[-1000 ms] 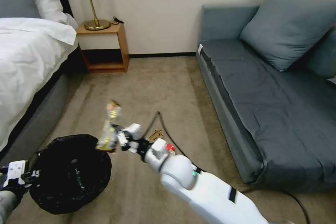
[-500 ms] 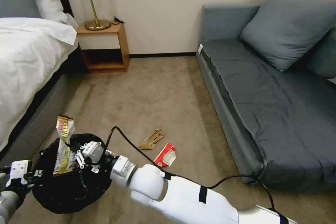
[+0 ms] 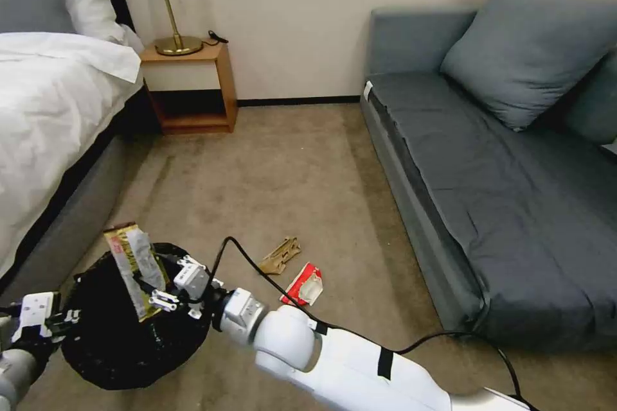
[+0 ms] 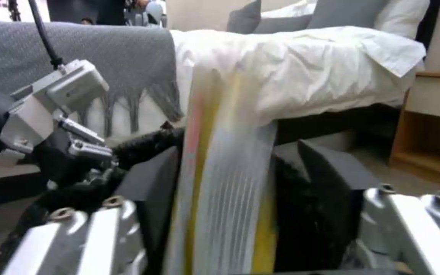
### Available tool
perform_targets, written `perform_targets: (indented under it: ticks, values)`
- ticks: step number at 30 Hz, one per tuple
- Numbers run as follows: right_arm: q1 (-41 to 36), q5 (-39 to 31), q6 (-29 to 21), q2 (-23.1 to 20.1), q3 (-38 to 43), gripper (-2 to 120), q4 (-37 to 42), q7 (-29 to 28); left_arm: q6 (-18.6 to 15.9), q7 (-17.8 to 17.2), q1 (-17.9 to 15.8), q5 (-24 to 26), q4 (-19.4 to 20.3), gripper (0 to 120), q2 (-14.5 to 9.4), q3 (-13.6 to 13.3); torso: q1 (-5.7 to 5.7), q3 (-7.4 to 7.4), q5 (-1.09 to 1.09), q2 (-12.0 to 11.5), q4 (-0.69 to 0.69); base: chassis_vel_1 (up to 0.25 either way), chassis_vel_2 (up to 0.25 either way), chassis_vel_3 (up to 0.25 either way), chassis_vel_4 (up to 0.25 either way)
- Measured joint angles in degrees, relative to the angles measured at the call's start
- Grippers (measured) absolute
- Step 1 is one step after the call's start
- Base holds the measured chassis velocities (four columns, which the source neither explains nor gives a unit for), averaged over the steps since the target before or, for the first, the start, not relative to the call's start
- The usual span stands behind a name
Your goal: Pick up the trash bin, then pick up the garbage on the floor and place it into the trash bin.
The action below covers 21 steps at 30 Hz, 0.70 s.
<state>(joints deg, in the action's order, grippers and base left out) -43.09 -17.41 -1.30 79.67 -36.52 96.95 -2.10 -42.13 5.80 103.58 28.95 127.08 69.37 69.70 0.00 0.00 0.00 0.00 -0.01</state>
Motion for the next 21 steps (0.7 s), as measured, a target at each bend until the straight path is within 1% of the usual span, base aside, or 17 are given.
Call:
perform_targets:
  ticks: [2, 3, 4, 5, 7, 8, 10, 12, 13, 14, 16, 17, 19, 20, 21]
  values:
    - [-0.42, 0.24, 0.01, -0.02, 0.07, 77, 0.03, 0.01, 0.00, 0.03, 0.09, 0.05, 0.22, 2, 0.02, 0.09, 0.00, 0.00, 0.00, 0.00, 0.00, 0.000, 0.000, 0.000, 0.000]
    - [-0.42, 0.24, 0.01, -0.02, 0.07, 77, 0.03, 0.01, 0.00, 0.03, 0.09, 0.05, 0.22, 2, 0.02, 0.09, 0.00, 0.00, 0.00, 0.00, 0.00, 0.000, 0.000, 0.000, 0.000]
    - [-0.65, 0.38, 0.01, -0.02, 0.15, 82, 0.03, 0.02, 0.00, 0.05, 0.11, 0.08, 0.23, 2, 0.03, 0.12, 0.00, 0.00, 0.00, 0.00, 0.01, 0.000, 0.000, 0.000, 0.000]
    - [-1.04, 0.55, 0.01, -0.02, 0.34, 89, 0.04, 0.02, 0.00, 0.06, 0.12, 0.09, 0.23, 2, 0.04, 0.15, 0.00, 0.00, 0.00, 0.00, 0.01, 0.000, 0.000, 0.000, 0.000]
    - [-1.14, 0.60, 0.01, -0.02, 0.41, 90, 0.05, 0.02, 0.00, 0.06, 0.12, 0.09, 0.23, 2, 0.04, 0.15, 0.00, 0.00, 0.00, 0.00, 0.01, 0.000, 0.000, 0.000, 0.000]
    - [-1.52, 0.84, -0.01, -0.15, 0.72, 95, 0.19, -0.11, 0.00, 0.07, 0.13, 0.12, 0.13, 2, 0.03, 0.18, 0.00, 0.00, 0.00, 0.00, 0.01, 0.000, 0.000, 0.000, 0.000]
    - [-2.97, 1.40, -0.04, -1.11, 2.17, 99, 1.18, -0.83, 0.00, 0.08, 0.04, 0.18, -0.34, 2, -0.11, 0.24, 0.00, 0.00, 0.00, 0.00, 0.01, 0.000, 0.000, 0.000, 0.000]
    - [-3.50, 1.52, 0.01, -1.59, 2.81, 99, 1.63, -1.15, 0.00, 0.08, -0.06, 0.23, -0.46, 2, -0.17, 0.24, 0.00, 0.00, 0.01, 0.00, 0.01, 0.000, 0.000, 0.000, 0.000]
    - [-4.19, 1.75, 0.25, -2.28, 3.52, 100, 2.15, -1.47, 0.00, 0.09, -0.16, 0.30, -0.54, 2, -0.20, 0.24, 0.00, 0.00, 0.01, 0.00, 0.02, 0.000, 0.000, 0.000, 0.000]
    - [-5.58, 2.47, 1.39, -3.96, 5.02, 100, 2.93, -1.68, 0.00, 0.09, -0.31, 0.40, -0.66, 2, -0.27, 0.24, 0.00, 0.00, 0.02, 0.00, 0.02, 0.000, 0.000, 0.000, 0.000]
    - [-6.02, 2.76, 1.88, -4.58, 5.46, 100, 3.21, -1.68, 0.00, 0.09, -0.35, 0.40, -0.70, 2, -0.27, 0.23, 0.00, 0.00, 0.01, 0.00, 0.01, 0.000, 0.000, 0.000, 0.000]
    - [-7.86, 4.25, 3.88, -6.98, 7.35, 100, 4.17, -1.54, 0.00, 0.09, -0.45, 0.43, -0.81, 2, -0.28, 0.12, 0.00, 0.00, 0.01, 0.00, 0.02, 0.000, 0.000, 0.000, 0.000]
    - [-10.58, 6.36, 5.78, -9.52, 10.05, 100, 5.20, -1.13, 0.00, 0.10, -0.52, 0.45, -1.00, 2, -0.22, 0.00, 0.00, 0.00, 0.02, 0.00, 0.00, 0.000, 0.000, 0.000, 0.000]
    - [-13.50, 8.56, 7.39, -11.65, 13.56, 100, 6.14, -0.99, 0.00, 0.10, -0.58, 0.46, -1.22, 2, -0.12, -0.03, 0.00, -0.01, 0.02, 0.00, 0.00, 0.000, 0.000, 0.000, 0.000]
    - [-13.50, 8.56, 7.39, -11.65, 13.56, 100, 6.14, -0.99, 0.00, 0.10, -0.58, 0.46, -1.22, 2, -0.12, -0.03, 0.00, -0.01, 0.02, 0.00, 0.00, 0.000, 0.000, 0.000, 0.000]
